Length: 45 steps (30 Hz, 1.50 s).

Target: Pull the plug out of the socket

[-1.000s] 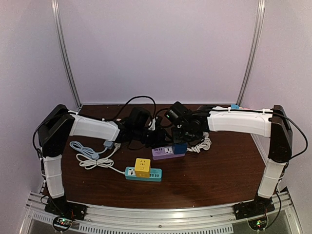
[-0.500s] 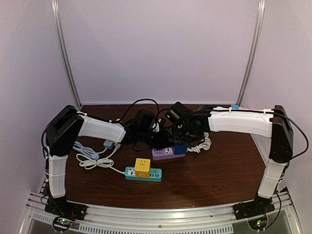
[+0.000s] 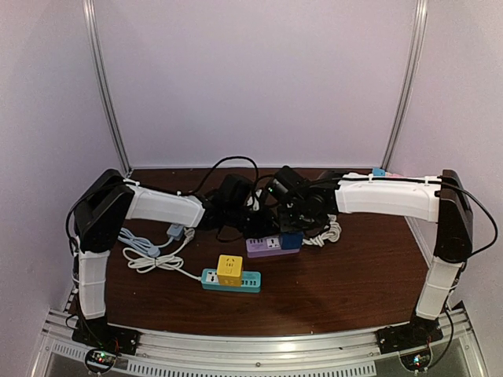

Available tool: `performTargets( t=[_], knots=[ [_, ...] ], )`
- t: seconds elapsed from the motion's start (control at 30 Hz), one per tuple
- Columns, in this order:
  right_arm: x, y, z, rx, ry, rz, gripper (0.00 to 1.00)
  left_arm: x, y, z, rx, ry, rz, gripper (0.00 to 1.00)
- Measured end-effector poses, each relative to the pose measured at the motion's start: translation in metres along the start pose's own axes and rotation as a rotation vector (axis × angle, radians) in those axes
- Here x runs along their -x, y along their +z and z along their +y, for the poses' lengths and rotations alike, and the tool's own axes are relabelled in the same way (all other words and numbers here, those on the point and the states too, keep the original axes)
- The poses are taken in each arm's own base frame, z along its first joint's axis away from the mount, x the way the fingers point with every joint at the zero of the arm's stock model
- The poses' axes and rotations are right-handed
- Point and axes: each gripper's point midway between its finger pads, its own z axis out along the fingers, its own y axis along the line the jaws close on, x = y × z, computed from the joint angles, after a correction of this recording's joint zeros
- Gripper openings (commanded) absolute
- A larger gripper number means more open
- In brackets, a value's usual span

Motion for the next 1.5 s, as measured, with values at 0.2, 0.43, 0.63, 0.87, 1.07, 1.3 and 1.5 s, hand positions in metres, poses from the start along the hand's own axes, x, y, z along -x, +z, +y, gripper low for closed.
performTargets(
  t=[0.2, 0.43, 0.63, 0.87, 1.07, 1.3, 1.5],
  knots=[
    [-0.001, -0.002, 0.001, -0.011, -0.028, -0.008, 0.06, -0.003, 0.001, -0.001, 0.020, 0.022, 0.010, 0.20],
    [-0.004, -0.005, -0.001, -0.038, -0.057, -0.018, 0.05, -0.008, 0.003, -0.002, 0.037, 0.031, 0.016, 0.20],
    [-0.006, -0.006, -0.003, -0.023, -0.047, -0.028, 0.06, -0.010, 0.004, -0.002, 0.047, 0.039, 0.015, 0.19],
    [0.009, -0.022, -0.004, 0.025, -0.008, -0.081, 0.05, -0.009, 0.005, -0.003, 0.066, 0.051, 0.001, 0.19],
    [0.031, -0.047, -0.001, 0.080, 0.025, -0.167, 0.06, -0.008, 0.006, -0.003, 0.080, 0.060, -0.009, 0.19],
    [0.029, -0.045, -0.025, 0.049, 0.049, -0.160, 0.06, -0.005, 0.005, -0.008, 0.101, 0.066, -0.009, 0.21],
    [0.037, -0.045, -0.103, -0.014, 0.189, -0.162, 0.06, -0.004, 0.001, -0.008, 0.166, 0.086, 0.004, 0.31]
  ],
)
